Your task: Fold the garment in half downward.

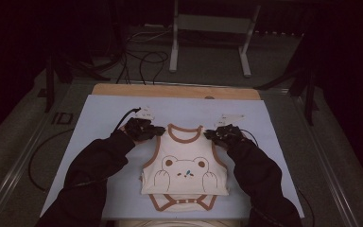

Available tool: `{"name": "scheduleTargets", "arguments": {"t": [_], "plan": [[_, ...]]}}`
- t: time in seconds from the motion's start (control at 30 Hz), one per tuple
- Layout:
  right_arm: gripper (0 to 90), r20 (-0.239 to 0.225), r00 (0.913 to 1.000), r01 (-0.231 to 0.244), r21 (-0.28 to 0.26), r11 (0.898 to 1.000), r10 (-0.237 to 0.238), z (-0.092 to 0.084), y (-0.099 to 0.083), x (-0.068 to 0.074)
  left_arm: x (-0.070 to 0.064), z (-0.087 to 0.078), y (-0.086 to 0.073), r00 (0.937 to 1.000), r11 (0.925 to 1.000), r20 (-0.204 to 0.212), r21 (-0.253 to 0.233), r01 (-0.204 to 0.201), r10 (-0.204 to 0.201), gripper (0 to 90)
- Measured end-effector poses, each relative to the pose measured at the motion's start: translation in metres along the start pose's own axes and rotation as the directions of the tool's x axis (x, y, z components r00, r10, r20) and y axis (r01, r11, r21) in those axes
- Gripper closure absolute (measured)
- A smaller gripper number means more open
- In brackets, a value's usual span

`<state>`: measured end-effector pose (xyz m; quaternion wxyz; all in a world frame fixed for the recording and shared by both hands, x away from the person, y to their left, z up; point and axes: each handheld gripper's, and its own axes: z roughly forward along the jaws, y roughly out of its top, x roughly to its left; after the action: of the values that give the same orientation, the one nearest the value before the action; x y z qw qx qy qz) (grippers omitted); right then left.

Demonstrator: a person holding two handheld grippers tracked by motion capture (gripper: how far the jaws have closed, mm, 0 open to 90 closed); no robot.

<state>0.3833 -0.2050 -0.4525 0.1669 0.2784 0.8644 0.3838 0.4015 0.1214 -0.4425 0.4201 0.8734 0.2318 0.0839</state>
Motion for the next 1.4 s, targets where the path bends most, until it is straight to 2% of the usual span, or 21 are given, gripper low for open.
{"name": "scheduleTargets", "arguments": {"t": [0.23, 0.4, 0.5, 0.67, 0.87, 1.0, 1.2, 1.4], "plan": [[82.5, 0.017, 0.9998, 0.007, -0.024, 1.000, -0.007, -0.005, 0.015, -0.007, 0.006, -0.008, 0.009, 1.0000, 1.0000, -0.007, -0.009, 0.002, -0.002, 87.6], [82.6, 0.042, 0.9988, 0.029, -0.046, 0.999, -0.027, -0.010, 0.035, -0.014, 0.012, -0.021, 0.022, 0.9994, 0.9991, -0.031, -0.037, -0.019, 0.018, 87.6], [82.5, 0.052, 0.9979, 0.040, -0.055, 0.998, -0.037, -0.011, 0.042, -0.015, 0.014, -0.025, 0.027, 0.9993, 0.9986, -0.035, -0.051, -0.013, 0.012, 87.5], [82.6, 0.075, 0.9956, 0.063, -0.082, 0.995, -0.057, -0.014, 0.060, -0.022, 0.019, -0.035, 0.040, 0.9976, 0.9970, -0.065, -0.072, -0.029, 0.025, 87.5], [82.6, 0.109, 0.9923, 0.071, -0.115, 0.991, -0.058, -0.020, 0.077, -0.028, 0.020, -0.047, 0.053, 0.9955, 0.9943, -0.090, -0.099, -0.040, 0.031, 87.5], [82.5, 0.133, 0.9873, 0.104, -0.127, 0.986, -0.087, -0.025, 0.086, -0.027, 0.016, -0.053, 0.058, 0.9938, 0.9925, -0.099, -0.106, -0.061, 0.050, 87.5], [82.5, 0.141, 0.9857, 0.112, -0.145, 0.983, -0.092, -0.031, 0.089, -0.024, 0.012, -0.058, 0.058, 0.9921, 0.9908, -0.111, -0.115, -0.072, 0.059, 87.5], [82.4, 0.130, 0.9865, 0.119, -0.154, 0.981, -0.099, -0.037, 0.080, -0.015, 0.002, -0.060, 0.055, 0.9911, 0.9887, -0.102, -0.115, -0.097, 0.085, 87.5]]}}
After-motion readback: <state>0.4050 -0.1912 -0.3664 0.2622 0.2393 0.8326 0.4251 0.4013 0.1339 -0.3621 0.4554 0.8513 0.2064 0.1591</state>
